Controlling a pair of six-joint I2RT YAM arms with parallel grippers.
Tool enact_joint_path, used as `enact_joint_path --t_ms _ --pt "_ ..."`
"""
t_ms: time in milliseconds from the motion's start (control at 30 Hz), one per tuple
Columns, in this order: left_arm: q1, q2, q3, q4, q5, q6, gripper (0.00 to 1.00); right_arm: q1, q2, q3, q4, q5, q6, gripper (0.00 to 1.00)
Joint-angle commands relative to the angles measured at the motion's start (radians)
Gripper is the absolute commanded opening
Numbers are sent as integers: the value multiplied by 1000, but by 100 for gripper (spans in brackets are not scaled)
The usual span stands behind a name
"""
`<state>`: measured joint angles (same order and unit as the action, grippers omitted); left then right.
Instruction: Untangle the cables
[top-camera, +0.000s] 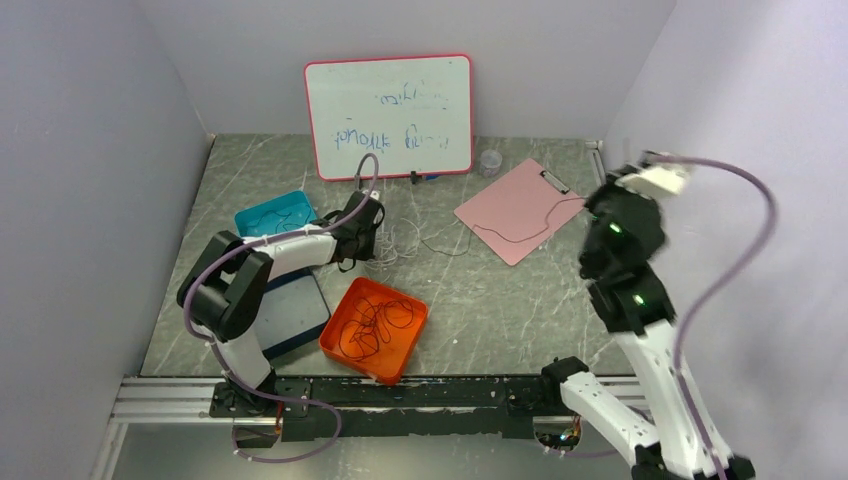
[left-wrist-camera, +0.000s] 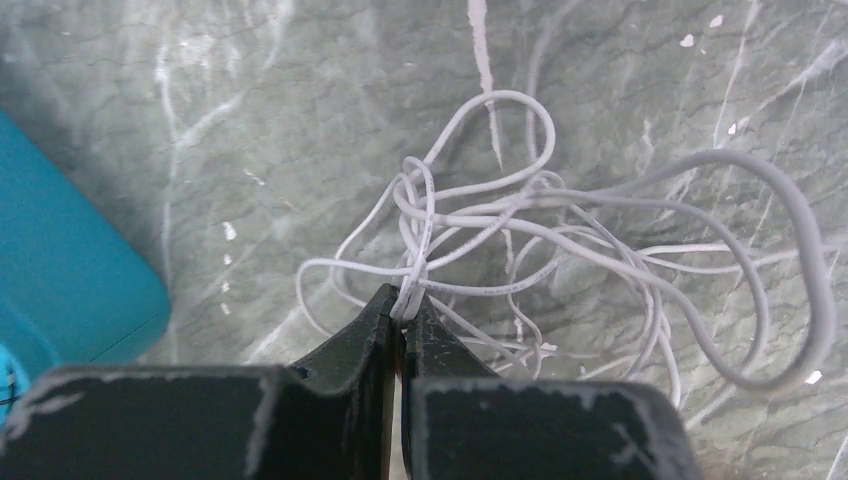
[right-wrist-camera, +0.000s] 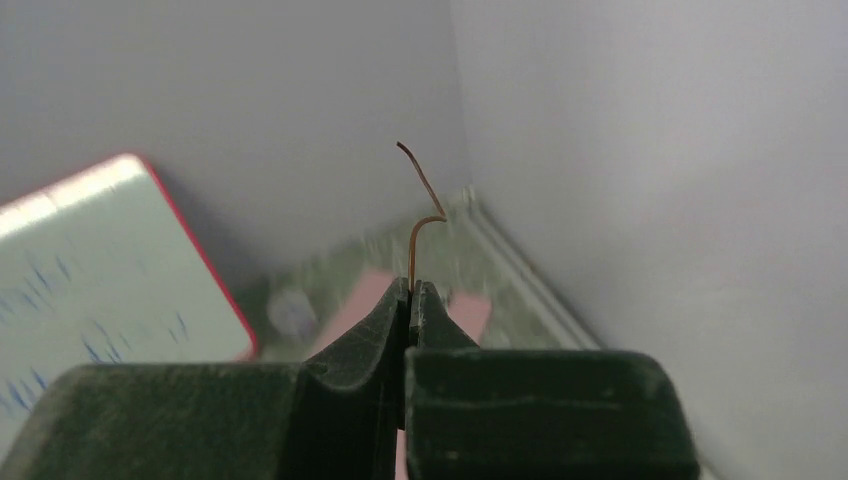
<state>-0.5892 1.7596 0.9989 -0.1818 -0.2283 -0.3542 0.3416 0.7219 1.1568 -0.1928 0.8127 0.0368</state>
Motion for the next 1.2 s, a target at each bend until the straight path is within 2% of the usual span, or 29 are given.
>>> enact_joint_path --t_ms 0,200,433,533,633,733,800,967,1067,1167 --pt "23 -55 -4 -50 -29 17 7 -4 124 -113 -99 -33 150 0" --pt "31 -91 -12 -50 -11 12 7 -95 246 -219 -25 -74 216 0" --pt "31 -91 -4 -61 9 18 7 -456 351 -344 50 -356 375 0" --pt "31 -97 -10 -58 19 17 7 -609 371 -379 100 -410 426 6" --pt "31 -98 -13 -55 27 17 7 -712 387 -383 131 -454 458 19" --pt "32 -97 -10 -55 29 17 7 -739 395 -370 137 -457 468 40" --pt "31 -98 -11 -54 28 17 7 -739 389 -366 138 -463 472 48" --pt "31 -101 -15 -52 36 17 7 -738 349 -367 156 -538 447 56" --pt "31 -99 -19 -46 42 17 7 -729 337 -364 168 -658 435 59" --pt "32 -98 -19 -44 44 15 7 -669 354 -356 173 -787 419 62"
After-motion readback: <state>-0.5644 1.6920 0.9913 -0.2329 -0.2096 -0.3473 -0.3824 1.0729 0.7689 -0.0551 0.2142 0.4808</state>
